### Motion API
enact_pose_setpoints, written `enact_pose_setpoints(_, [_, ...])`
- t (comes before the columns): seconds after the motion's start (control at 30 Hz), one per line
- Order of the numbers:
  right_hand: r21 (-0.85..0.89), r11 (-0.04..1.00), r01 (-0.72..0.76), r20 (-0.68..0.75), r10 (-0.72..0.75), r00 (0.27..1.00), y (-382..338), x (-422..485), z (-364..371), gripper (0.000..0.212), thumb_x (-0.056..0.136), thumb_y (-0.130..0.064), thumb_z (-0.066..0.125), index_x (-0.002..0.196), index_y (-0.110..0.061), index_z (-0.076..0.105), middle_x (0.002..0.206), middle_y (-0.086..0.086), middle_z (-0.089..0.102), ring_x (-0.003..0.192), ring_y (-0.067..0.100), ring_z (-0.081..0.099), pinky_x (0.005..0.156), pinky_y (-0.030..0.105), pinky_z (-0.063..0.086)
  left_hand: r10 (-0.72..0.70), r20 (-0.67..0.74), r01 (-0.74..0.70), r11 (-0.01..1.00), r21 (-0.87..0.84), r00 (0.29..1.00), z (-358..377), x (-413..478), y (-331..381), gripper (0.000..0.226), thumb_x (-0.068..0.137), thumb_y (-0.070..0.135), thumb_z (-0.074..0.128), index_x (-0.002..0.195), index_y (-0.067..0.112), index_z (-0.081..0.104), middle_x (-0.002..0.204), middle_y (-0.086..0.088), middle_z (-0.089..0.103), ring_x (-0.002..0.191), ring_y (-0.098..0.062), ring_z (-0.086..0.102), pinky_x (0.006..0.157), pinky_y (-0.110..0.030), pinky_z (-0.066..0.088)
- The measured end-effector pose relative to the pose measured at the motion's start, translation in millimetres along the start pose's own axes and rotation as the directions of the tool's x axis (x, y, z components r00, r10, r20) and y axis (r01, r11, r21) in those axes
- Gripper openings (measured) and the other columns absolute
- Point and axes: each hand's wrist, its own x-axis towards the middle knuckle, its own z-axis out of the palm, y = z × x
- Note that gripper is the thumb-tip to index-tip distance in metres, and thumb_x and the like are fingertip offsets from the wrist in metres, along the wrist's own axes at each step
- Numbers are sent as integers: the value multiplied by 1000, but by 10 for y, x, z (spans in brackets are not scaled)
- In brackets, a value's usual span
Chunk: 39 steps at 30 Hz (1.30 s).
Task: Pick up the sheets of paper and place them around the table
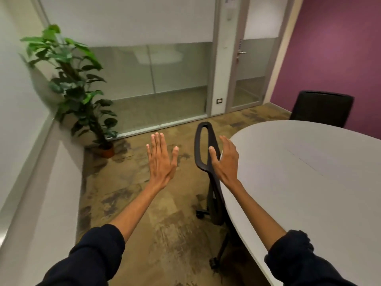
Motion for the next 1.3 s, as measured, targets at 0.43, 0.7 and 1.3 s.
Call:
enact_pose_setpoints(0.43, [75,993,95,73,-100,992,-285,1478,1686,65,96,-53,40,150,-18,32,155,5,37,144,19,31,119,38,26,-55,-98,62,996,64,994,309,1628,-980,76,99,55,19,156,9,1,165,-10,-1,153,-20,-5,125,-45,-1])
enact_pose_setpoints(0.7, [76,993,88,102,-96,990,-61,2763,2643,68,97,-55,38,153,-18,26,158,4,32,147,18,26,120,43,24,-43,-116,50,997,59,992,792,3133,-1322,78,98,59,16,157,9,2,165,-10,0,153,-20,-6,125,-47,0])
enact_pose_setpoints(1.3, [-22,995,-99,59,101,993,888,5391,4828,67,99,-54,38,154,-18,25,159,3,29,148,19,22,121,41,17,22,38,-22,1000,11,999,2559,6339,-2280,70,101,55,19,157,16,6,165,-5,1,153,-21,-6,124,-53,2])
